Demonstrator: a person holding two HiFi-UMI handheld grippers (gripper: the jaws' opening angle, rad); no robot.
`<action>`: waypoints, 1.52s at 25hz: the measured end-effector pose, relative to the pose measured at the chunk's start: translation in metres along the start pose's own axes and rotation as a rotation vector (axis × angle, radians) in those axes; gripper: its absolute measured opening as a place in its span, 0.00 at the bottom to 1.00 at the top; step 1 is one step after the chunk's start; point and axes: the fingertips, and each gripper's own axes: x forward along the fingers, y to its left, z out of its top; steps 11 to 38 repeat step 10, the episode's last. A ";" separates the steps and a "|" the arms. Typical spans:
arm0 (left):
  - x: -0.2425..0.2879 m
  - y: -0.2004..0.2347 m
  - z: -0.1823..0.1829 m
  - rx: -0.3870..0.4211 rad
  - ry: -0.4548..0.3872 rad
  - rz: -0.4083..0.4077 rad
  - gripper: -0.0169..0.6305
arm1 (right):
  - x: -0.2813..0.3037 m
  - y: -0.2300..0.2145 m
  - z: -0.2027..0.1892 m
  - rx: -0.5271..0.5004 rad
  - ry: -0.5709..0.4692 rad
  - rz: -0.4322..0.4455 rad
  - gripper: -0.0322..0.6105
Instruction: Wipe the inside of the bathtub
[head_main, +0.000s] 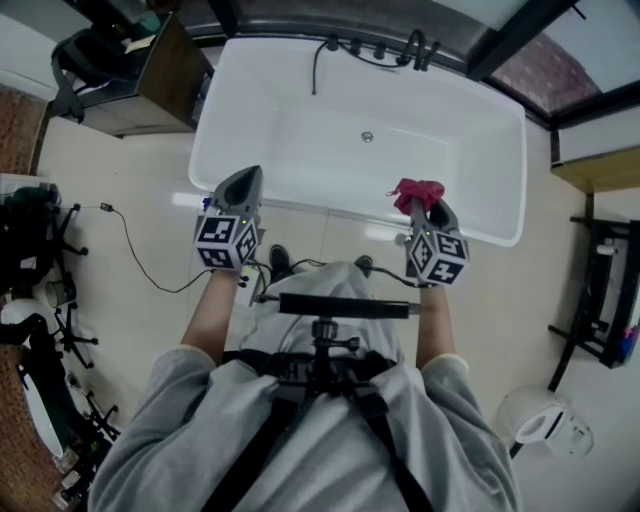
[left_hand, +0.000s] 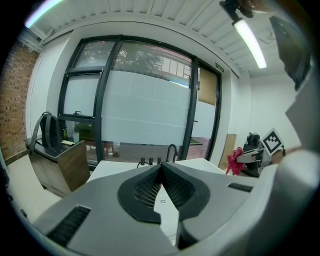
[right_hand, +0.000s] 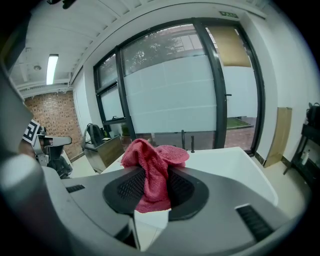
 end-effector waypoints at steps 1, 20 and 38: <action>-0.001 0.001 0.000 -0.001 -0.001 -0.002 0.02 | 0.000 0.002 0.000 0.000 0.001 0.000 0.23; -0.009 0.005 -0.001 0.000 -0.007 -0.006 0.02 | 0.000 0.011 0.002 -0.002 0.000 0.007 0.23; -0.009 0.005 -0.001 0.000 -0.007 -0.006 0.02 | 0.000 0.011 0.002 -0.002 0.000 0.007 0.23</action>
